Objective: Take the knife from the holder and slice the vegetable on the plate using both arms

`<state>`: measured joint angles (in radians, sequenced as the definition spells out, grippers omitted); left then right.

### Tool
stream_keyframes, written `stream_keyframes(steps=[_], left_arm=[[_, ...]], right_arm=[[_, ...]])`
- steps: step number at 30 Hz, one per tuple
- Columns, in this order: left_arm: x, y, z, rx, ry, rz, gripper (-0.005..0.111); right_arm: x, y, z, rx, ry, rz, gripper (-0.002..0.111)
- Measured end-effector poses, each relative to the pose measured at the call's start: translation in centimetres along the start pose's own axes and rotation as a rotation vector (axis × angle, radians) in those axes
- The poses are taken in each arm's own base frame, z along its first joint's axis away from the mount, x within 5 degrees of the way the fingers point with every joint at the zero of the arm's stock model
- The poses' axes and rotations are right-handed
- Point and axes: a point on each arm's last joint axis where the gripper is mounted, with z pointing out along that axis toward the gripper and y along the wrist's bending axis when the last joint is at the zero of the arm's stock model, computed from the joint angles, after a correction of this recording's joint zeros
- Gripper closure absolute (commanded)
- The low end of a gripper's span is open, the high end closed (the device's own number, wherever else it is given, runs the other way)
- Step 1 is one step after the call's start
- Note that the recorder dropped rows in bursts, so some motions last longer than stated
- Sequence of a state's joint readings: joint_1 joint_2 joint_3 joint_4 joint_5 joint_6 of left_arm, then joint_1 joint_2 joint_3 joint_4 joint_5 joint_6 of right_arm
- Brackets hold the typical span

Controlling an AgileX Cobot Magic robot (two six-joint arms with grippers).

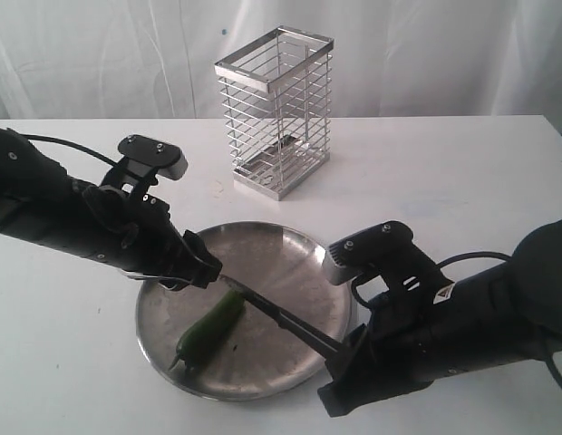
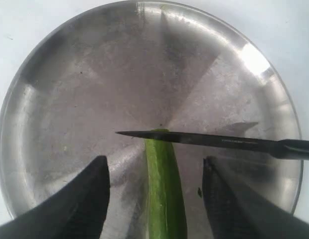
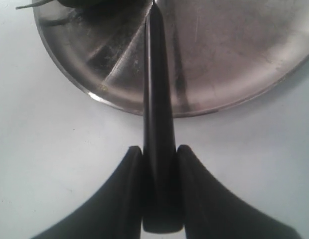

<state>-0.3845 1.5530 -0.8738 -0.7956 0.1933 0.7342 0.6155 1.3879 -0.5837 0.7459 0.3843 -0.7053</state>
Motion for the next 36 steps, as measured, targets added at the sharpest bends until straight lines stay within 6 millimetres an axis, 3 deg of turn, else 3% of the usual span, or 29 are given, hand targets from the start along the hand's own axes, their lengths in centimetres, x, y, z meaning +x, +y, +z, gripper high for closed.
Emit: stream_keyframes(steps=[12, 19, 21, 23, 26, 28, 36], left_arm=[[0.0, 0.0, 0.0, 0.004, 0.004, 0.0, 0.048], [0.1, -0.1, 0.0, 0.011, 0.009, 0.0, 0.048], [0.1, -0.1, 0.0, 0.012, 0.01, 0.0, 0.059], [0.1, -0.1, 0.0, 0.012, 0.01, 0.0, 0.08], [-0.1, -0.1, 0.0, 0.009, -0.006, -0.025, 0.096], [-0.2, -0.1, 0.0, 0.008, -0.019, -0.048, 0.101], [0.5, 0.2, 1.7, -0.001, 0.016, -0.076, 0.101]], right_arm=[[0.0, 0.0, 0.0, 0.006, -0.005, -0.005, 0.108], [0.2, -0.4, 1.1, 0.018, 0.026, 0.007, 0.108], [0.2, -0.4, 1.1, 0.019, 0.026, 0.007, 0.108], [0.2, -0.4, 1.1, 0.019, 0.026, 0.007, 0.108], [0.2, -0.4, 1.1, 0.02, 0.025, 0.007, 0.108], [0.2, -0.4, 1.1, 0.02, 0.025, 0.007, 0.108], [0.2, -0.4, 1.1, 0.019, 0.026, 0.007, 0.108]])
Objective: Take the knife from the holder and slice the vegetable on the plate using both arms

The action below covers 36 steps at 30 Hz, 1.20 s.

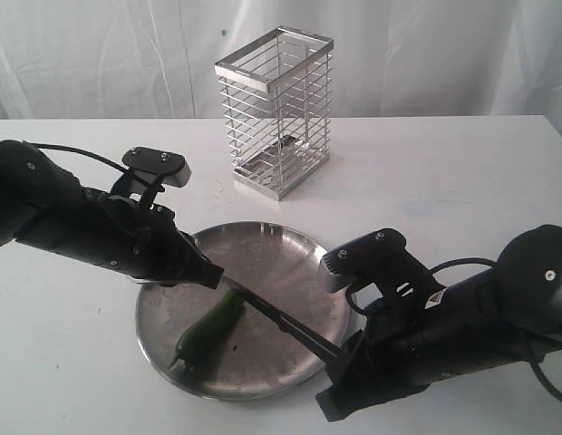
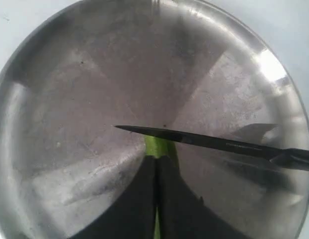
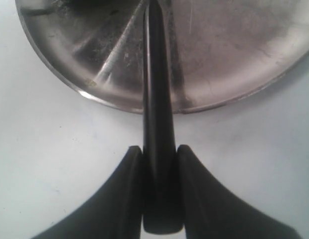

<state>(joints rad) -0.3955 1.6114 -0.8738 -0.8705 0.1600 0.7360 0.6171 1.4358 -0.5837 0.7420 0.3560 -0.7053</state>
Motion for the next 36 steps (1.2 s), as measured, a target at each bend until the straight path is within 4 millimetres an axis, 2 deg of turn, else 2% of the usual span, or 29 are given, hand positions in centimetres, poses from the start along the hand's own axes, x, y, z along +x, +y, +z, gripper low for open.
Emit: stream_keyframes(steps=[8, 19, 28, 36], left_arm=[[-1.5, -1.0, 1.1, 0.033, -0.009, 0.057, 0.102], [-0.9, -0.8, 2.5, 0.057, 0.043, 0.028, 0.102], [-1.8, -1.1, 2.3, 0.075, 0.027, 0.032, 0.102], [-1.3, -2.0, 3.3, 0.085, 0.049, 0.056, 0.102]], right_arm=[[0.0, 0.0, 0.0, 0.0, 0.0, 0.0, 0.108], [0.0, 0.0, 0.0, 0.0, 0.0, 0.0, 0.108], [0.0, 0.0, 0.0, 0.0, 0.0, 0.0, 0.108], [0.0, 0.0, 0.0, 0.0, 0.0, 0.0, 0.108]])
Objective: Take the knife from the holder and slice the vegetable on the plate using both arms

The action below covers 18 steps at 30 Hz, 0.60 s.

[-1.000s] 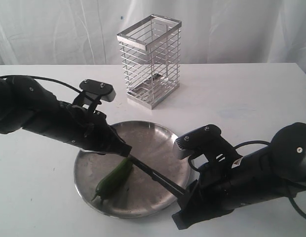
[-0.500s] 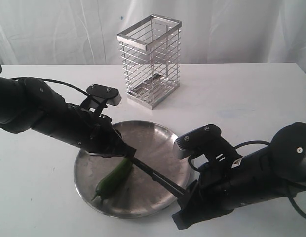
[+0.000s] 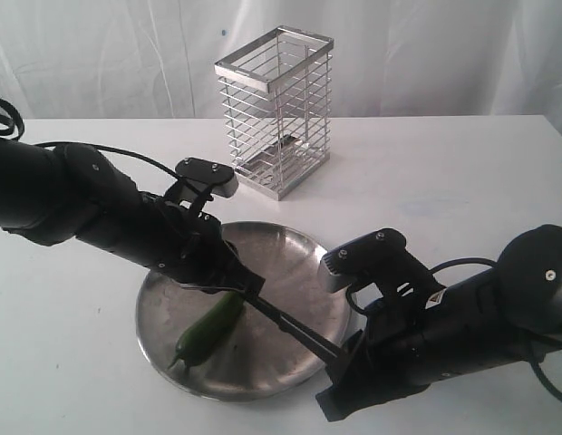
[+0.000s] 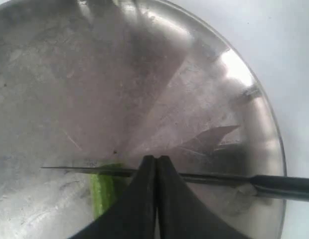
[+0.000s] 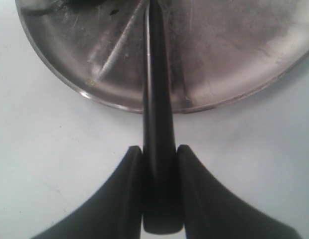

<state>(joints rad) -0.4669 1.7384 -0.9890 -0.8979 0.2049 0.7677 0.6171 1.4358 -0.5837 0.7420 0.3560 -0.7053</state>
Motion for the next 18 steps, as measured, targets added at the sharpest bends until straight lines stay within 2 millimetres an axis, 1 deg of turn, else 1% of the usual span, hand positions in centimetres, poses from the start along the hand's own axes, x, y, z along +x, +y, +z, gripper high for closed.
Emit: stream_keyframes(steps=[3, 13, 16, 18], left_arm=[[0.0, -0.3, 0.1, 0.002, -0.001, 0.019, 0.102], [-0.2, -0.2, 0.1, -0.02, -0.017, 0.026, 0.102], [0.1, 0.2, 0.8, -0.031, -0.004, 0.021, 0.102], [0.7, 0.6, 1.9, -0.038, 0.025, 0.007, 0.102]], right_arm=[[0.0, 0.0, 0.0, 0.0, 0.0, 0.0, 0.108], [0.0, 0.0, 0.0, 0.0, 0.0, 0.0, 0.108], [0.0, 0.0, 0.0, 0.0, 0.0, 0.0, 0.108], [0.0, 0.0, 0.0, 0.0, 0.0, 0.0, 0.108]])
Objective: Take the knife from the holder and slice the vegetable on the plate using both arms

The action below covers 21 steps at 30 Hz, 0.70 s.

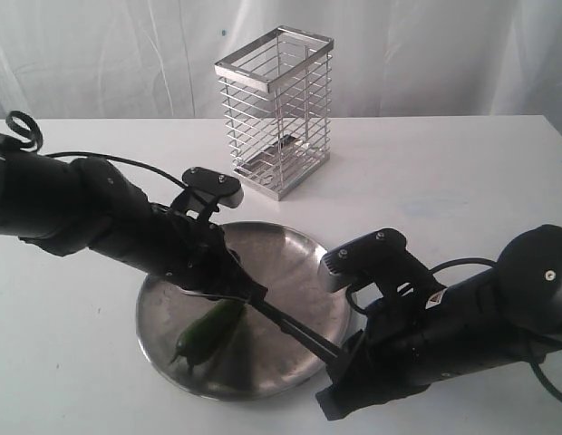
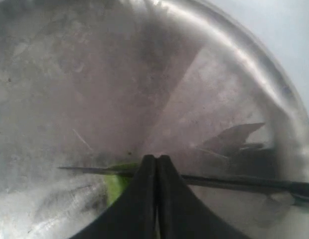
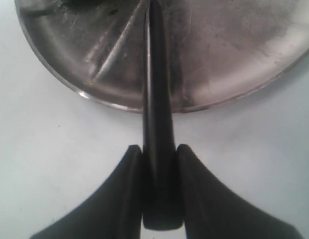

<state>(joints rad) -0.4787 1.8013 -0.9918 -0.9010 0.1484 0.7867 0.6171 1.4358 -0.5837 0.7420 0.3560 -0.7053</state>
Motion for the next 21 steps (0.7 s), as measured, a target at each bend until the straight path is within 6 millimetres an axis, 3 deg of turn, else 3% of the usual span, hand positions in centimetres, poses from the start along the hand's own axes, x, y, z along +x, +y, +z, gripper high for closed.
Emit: stream_keyframes(steps=[3, 8, 18, 21], left_arm=[[0.4, 0.4, 1.3, -0.008, 0.024, -0.021, 0.102], [0.1, 0.5, 1.1, -0.025, 0.002, -0.021, 0.102], [-2.0, 0.1, -2.8, -0.077, -0.142, 0.026, 0.102], [-2.1, 0.2, -3.1, -0.08, -0.149, 0.024, 0.102]], right_arm=[[0.1, 0.0, 0.2, -0.001, 0.008, 0.002, 0.108], [0.0, -0.1, 0.2, 0.003, 0.005, 0.006, 0.108], [0.1, -0.1, 0.2, 0.001, 0.008, 0.006, 0.108], [0.1, -0.1, 0.4, 0.001, 0.017, 0.008, 0.108]])
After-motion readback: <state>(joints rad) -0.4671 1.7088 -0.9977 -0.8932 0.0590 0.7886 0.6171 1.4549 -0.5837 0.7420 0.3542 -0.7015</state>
